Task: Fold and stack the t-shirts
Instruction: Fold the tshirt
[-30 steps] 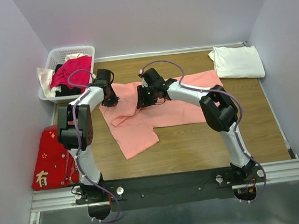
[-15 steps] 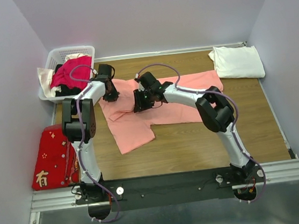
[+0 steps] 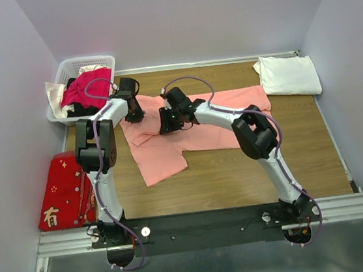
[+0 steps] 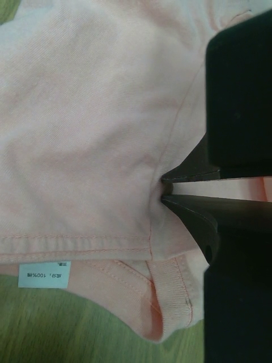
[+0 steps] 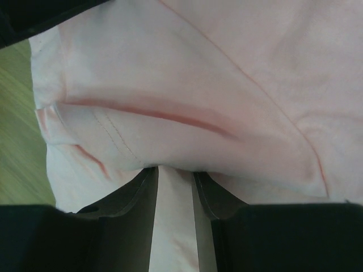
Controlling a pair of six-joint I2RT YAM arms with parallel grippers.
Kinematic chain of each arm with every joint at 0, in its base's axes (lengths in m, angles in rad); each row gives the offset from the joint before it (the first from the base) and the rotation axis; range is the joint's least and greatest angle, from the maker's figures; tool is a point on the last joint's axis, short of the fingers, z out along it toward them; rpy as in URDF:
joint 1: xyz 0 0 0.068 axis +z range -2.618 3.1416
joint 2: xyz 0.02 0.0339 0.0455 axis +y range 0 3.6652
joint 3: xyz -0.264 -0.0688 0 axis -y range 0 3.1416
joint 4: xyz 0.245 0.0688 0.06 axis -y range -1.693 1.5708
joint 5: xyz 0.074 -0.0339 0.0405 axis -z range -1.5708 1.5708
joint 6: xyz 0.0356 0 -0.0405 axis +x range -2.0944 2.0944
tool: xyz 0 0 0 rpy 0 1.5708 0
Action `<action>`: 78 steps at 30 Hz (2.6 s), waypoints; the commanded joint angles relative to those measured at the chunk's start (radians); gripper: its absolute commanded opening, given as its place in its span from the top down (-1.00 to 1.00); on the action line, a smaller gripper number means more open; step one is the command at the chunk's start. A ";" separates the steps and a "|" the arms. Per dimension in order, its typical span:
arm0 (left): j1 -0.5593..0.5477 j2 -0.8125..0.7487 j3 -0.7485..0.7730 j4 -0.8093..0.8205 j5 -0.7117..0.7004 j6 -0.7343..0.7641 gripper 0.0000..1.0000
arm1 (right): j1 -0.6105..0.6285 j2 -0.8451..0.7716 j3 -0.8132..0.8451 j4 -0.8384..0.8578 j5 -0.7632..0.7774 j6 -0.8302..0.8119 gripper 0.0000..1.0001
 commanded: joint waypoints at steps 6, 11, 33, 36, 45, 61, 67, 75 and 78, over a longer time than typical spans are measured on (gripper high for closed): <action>0.006 0.030 -0.054 -0.017 -0.010 0.013 0.54 | 0.008 0.076 0.073 -0.008 0.113 -0.031 0.23; 0.006 0.028 -0.059 -0.016 -0.013 0.013 0.54 | 0.008 0.070 0.068 -0.015 0.129 -0.035 0.74; 0.009 0.080 0.004 -0.033 -0.049 0.022 0.55 | 0.010 -0.180 -0.117 -0.047 0.142 -0.027 0.99; 0.011 0.089 0.021 -0.040 -0.055 0.026 0.55 | 0.010 -0.211 -0.171 -0.048 0.118 -0.021 0.99; 0.015 0.109 0.076 -0.060 -0.072 0.033 0.55 | 0.013 -0.249 -0.294 -0.065 0.084 -0.002 0.99; 0.015 -0.064 0.001 -0.023 -0.114 0.095 0.57 | 0.013 -0.423 -0.357 -0.217 0.414 -0.010 -0.24; -0.001 -0.265 -0.151 -0.034 -0.157 0.107 0.57 | -0.077 -0.539 -0.433 -0.312 0.566 0.082 -0.23; -0.072 -0.573 -0.418 -0.095 -0.141 0.055 0.56 | -0.306 -0.667 -0.630 -0.352 0.592 0.142 -0.22; -0.121 -0.682 -0.508 -0.135 -0.116 0.012 0.54 | -0.358 -0.693 -0.662 -0.380 0.610 0.157 -0.23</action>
